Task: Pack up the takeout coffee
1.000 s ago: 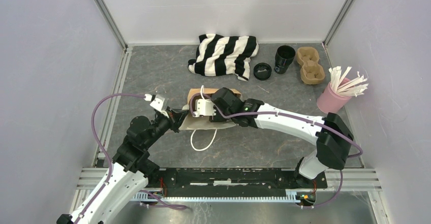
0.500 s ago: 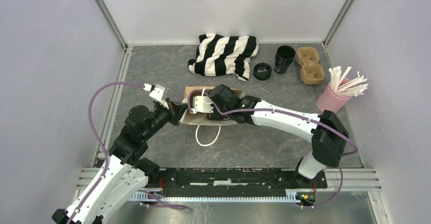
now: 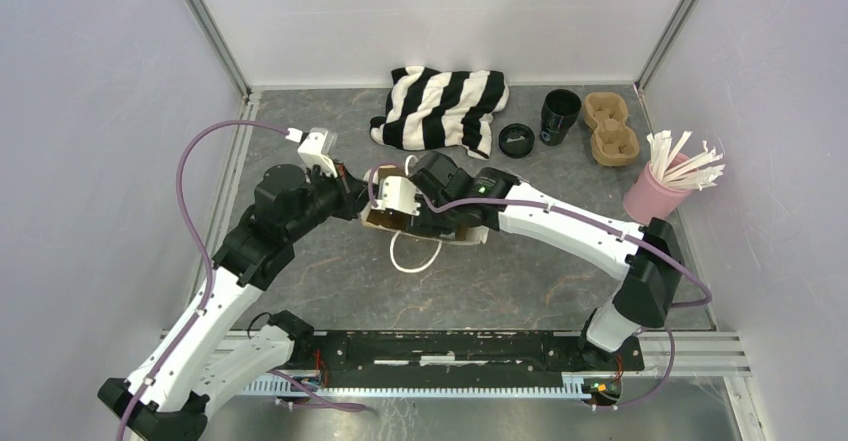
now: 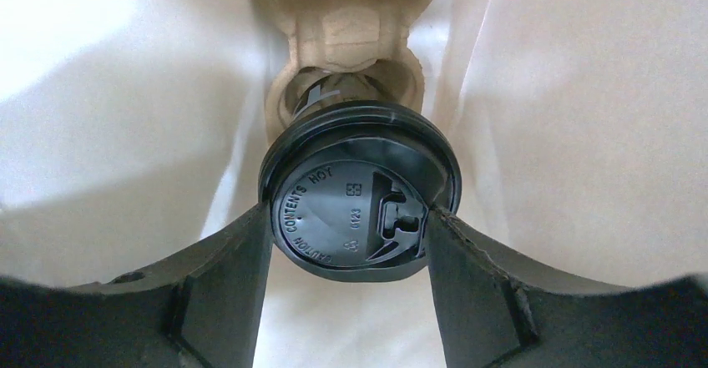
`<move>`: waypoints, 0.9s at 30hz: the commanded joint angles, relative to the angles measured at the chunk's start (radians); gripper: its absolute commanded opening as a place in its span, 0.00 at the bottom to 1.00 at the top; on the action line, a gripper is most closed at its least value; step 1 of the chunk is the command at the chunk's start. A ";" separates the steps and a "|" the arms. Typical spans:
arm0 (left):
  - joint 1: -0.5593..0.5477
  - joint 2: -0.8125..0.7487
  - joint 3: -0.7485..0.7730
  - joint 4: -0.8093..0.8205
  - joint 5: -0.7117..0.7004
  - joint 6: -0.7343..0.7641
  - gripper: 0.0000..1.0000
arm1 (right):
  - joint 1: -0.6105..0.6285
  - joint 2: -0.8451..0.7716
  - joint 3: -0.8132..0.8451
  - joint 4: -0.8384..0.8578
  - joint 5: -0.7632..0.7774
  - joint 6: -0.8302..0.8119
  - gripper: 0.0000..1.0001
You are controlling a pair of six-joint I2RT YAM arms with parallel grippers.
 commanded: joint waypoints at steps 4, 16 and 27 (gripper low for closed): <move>0.000 0.067 0.130 -0.165 -0.131 -0.125 0.02 | 0.003 0.092 0.091 -0.091 -0.144 0.102 0.68; 0.000 0.144 0.196 -0.248 -0.264 -0.036 0.02 | 0.003 0.243 0.085 -0.095 -0.217 0.180 0.68; 0.000 0.151 0.193 -0.238 -0.268 0.077 0.02 | -0.018 0.298 0.020 -0.048 -0.165 0.207 0.71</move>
